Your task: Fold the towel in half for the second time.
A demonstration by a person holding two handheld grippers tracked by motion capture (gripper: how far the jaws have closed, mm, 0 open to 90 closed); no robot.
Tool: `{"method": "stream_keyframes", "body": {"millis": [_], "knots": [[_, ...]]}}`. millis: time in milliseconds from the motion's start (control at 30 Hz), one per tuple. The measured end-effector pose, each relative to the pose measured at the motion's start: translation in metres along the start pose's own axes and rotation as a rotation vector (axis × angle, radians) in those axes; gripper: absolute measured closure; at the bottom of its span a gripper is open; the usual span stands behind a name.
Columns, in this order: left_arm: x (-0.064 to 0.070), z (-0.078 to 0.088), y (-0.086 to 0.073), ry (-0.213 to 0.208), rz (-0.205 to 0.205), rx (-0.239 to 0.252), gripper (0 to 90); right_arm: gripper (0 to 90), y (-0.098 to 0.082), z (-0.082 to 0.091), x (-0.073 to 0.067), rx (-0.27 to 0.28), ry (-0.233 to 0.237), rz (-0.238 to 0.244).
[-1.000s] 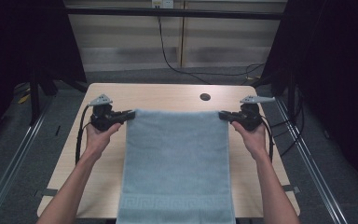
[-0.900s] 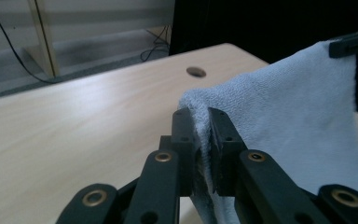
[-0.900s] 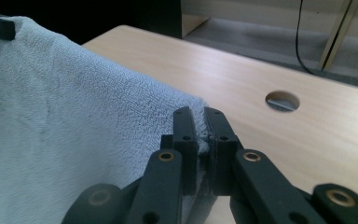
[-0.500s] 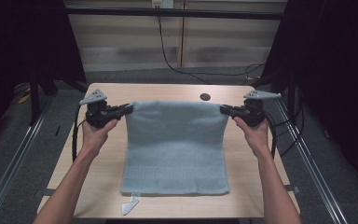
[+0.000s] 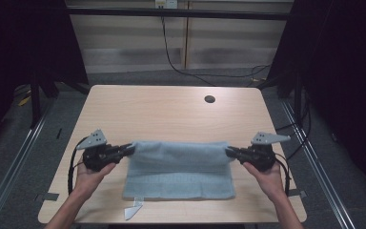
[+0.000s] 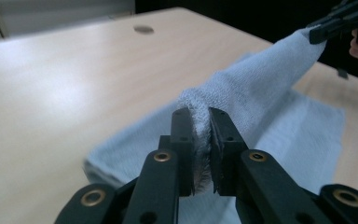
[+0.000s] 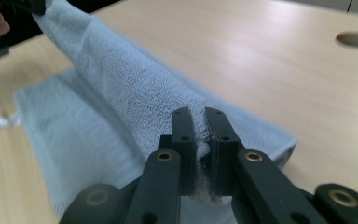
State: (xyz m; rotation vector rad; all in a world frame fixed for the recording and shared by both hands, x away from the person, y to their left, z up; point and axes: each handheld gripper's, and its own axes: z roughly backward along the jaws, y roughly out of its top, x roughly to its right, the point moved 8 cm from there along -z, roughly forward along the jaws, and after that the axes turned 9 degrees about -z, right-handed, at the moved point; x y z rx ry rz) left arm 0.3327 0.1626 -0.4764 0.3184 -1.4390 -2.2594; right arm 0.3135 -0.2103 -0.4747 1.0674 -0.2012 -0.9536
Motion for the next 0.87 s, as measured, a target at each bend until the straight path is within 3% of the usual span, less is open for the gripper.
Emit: {"method": "stream_keyframes", "body": {"millis": [33, 200, 300, 400, 467, 533, 633, 700, 800, 867], "knots": [[0.004, 0.002, -0.007, 0.005, -0.002, -0.014, 81.3, 83.6, -0.008, 0.003, -0.004, -0.009, 0.006, -0.003], [0.024, 0.009, -0.031, -0.048, -0.002, -0.070, 78.2, 78.2, -0.039, 0.012, -0.018, -0.040, 0.030, -0.011], [0.025, 0.019, -0.036, -0.058, 0.035, -0.032, 67.9, 70.8, -0.057, 0.018, -0.025, -0.053, 0.057, -0.025], [0.017, 0.029, -0.029, -0.018, 0.060, 0.022, 60.7, 65.1, -0.060, 0.028, -0.025, -0.003, 0.072, -0.053], [0.009, 0.029, -0.029, 0.023, 0.080, 0.036, 55.2, 64.3, -0.058, 0.030, -0.019, 0.019, 0.046, -0.068], [-0.003, 0.026, -0.036, 0.081, 0.083, -0.001, 51.3, 58.0, -0.055, 0.030, -0.011, 0.049, -0.003, -0.088], [-0.020, 0.020, -0.046, 0.126, 0.128, -0.037, 42.2, 50.3, -0.055, 0.027, 0.003, 0.052, -0.117, -0.088], [-0.034, 0.019, -0.049, 0.185, 0.178, -0.042, 40.0, 47.4, -0.056, 0.028, 0.012, 0.067, -0.135, -0.130], [-0.046, 0.021, -0.055, 0.222, 0.214, -0.056, 36.6, 42.4, -0.055, 0.030, 0.023, 0.093, -0.171, -0.150], [-0.043, 0.021, -0.059, 0.206, 0.217, -0.068, 33.1, 39.9, -0.054, 0.032, 0.028, 0.103, -0.188, -0.163]]}}
